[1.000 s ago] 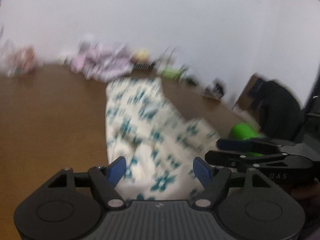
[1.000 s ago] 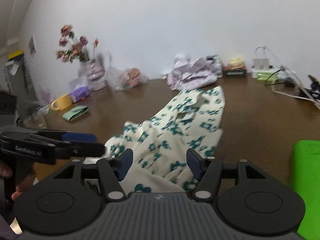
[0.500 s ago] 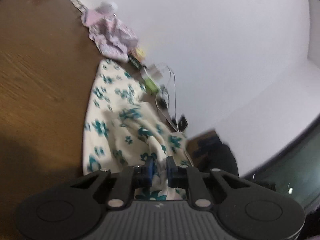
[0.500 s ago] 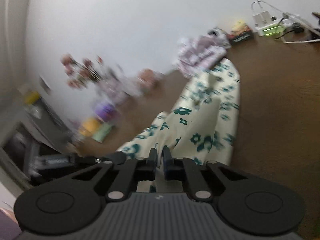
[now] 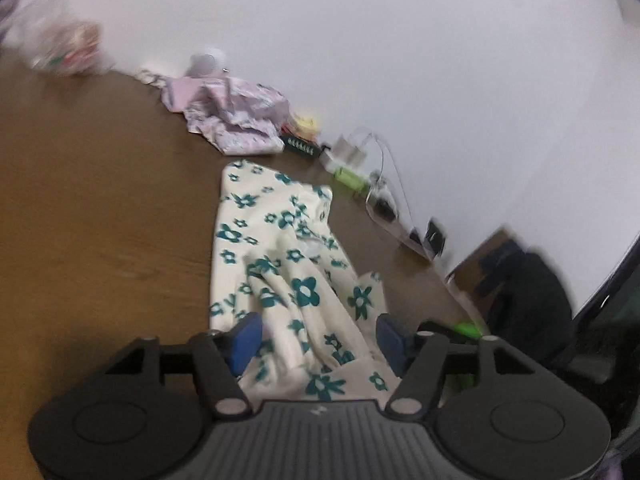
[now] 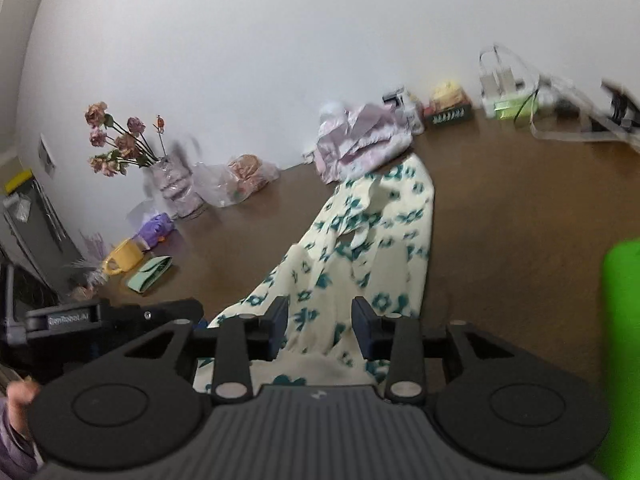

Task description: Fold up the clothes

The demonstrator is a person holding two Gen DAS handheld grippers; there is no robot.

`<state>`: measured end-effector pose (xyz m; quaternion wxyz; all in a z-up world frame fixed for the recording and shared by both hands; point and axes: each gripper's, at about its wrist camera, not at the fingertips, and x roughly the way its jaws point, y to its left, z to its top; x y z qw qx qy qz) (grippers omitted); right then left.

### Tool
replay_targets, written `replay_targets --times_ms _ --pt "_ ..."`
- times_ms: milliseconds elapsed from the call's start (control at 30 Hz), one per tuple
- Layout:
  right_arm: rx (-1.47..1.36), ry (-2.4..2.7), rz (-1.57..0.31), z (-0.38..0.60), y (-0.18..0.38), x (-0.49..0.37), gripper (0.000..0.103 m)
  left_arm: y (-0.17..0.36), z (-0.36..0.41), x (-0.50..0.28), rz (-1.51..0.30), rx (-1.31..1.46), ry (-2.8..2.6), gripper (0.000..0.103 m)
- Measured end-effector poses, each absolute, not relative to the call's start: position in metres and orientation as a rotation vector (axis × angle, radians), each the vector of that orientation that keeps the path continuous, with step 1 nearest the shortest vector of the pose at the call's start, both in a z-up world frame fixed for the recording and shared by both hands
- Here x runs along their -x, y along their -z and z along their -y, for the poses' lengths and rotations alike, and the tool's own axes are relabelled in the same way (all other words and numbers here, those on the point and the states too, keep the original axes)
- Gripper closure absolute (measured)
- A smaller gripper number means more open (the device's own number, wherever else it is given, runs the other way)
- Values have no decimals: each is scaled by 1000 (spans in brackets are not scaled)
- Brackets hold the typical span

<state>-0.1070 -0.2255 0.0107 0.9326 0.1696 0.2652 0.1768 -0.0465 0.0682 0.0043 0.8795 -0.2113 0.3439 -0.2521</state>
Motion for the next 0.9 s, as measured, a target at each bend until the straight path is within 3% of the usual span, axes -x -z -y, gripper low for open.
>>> replay_targets --times_ms 33,67,133,233,433,533,567,733,833,900 --pt "-347 -342 -552 226 -8 102 67 -2 -63 42 -734 434 512 48" --pt "-362 -327 -576 226 -4 94 67 1 -58 38 -751 427 499 68" --pt "-390 -327 -629 225 8 84 68 5 -50 31 -770 421 481 94" --pt "-428 -366 -655 222 17 79 101 5 -62 38 -705 459 503 95" --pt "-421 -371 -659 213 19 70 101 18 -61 36 -726 425 417 91" --pt "-326 -323 -628 203 12 79 97 9 -65 45 -703 419 432 62" --pt "-296 -331 -592 201 5 88 96 5 -68 49 -688 412 446 59" --pt "-229 -463 -521 190 -13 113 95 -9 -71 68 -667 298 506 61" --pt "-181 -475 -583 173 1 106 95 4 -61 68 -734 224 459 74" --pt "-161 -459 -601 165 8 103 95 6 -63 71 -724 243 449 73"
